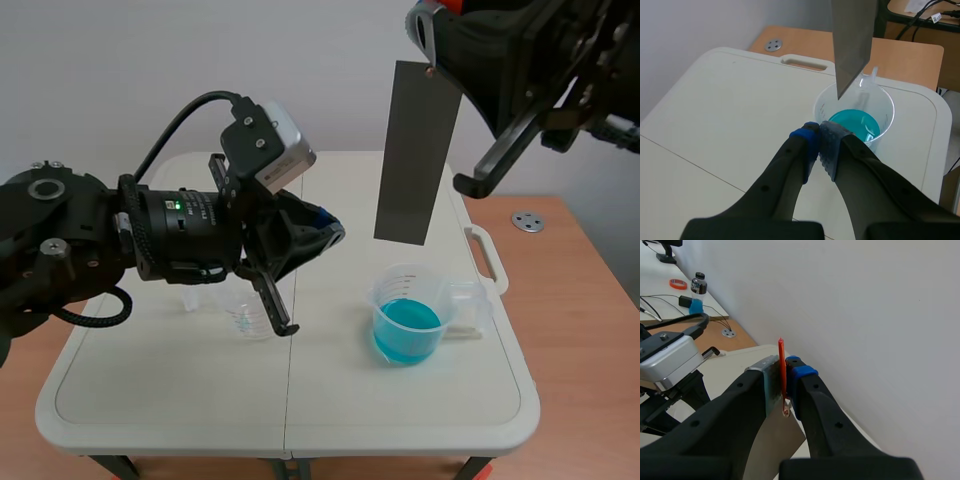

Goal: Hold the metal plate by the orange handle, dip it into the blue solution, take it out and point at it, then put the plate back in the beaker on the left.
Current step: 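Raise the plate and point at it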

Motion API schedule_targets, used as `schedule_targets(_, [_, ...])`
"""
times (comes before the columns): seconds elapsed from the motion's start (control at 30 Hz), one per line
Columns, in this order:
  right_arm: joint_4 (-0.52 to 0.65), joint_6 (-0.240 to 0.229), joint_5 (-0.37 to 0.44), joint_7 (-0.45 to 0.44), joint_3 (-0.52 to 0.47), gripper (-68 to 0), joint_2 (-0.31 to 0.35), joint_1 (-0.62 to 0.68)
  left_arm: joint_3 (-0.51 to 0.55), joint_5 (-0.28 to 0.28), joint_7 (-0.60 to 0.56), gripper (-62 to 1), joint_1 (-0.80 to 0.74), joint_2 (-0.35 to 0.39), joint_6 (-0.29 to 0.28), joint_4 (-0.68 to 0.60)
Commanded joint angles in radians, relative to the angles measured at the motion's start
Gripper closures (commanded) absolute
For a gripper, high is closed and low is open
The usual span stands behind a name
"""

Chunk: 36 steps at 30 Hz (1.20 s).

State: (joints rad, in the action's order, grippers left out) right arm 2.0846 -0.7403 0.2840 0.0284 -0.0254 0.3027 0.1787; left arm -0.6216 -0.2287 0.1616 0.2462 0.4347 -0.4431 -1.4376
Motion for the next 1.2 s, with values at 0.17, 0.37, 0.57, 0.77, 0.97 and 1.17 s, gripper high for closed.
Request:
schedule_targets(0.17, [0.023,-0.005,0.014,-0.013,-0.009,-1.3,0.01,-0.007,0.005,-0.01,-0.004,-2.7,0.006,-0.002,0.003,-0.007])
schedule_targets(0.37, [0.023,-0.005,0.014,-0.013,-0.009,-1.3,0.01,-0.007,0.018,-0.026,-0.013,-2.7,-0.006,0.044,0.099,-0.007])
schedule_targets(0.57, [0.023,-0.005,0.014,-0.013,-0.009,-1.3,0.01,-0.008,0.124,-0.062,-0.103,-2.7,-0.08,0.191,0.203,-0.008])
schedule_targets(0.77, [0.023,-0.005,0.015,-0.016,-0.008,-1.3,0.01,-0.015,0.286,-0.11,-0.198,-2.7,-0.254,0.392,0.296,-0.008])
schedule_targets(0.97, [0.022,-0.005,0.014,-0.01,0.012,-1.3,0.01,-0.046,0.504,-0.153,-0.208,-2.7,-0.518,0.549,0.43,-0.005])
schedule_targets(1.17, [0.01,-0.005,0.014,0.005,0.068,-1.3,0.01,-0.109,0.695,-0.15,-0.207,-2.7,-0.775,0.594,0.521,0.057])
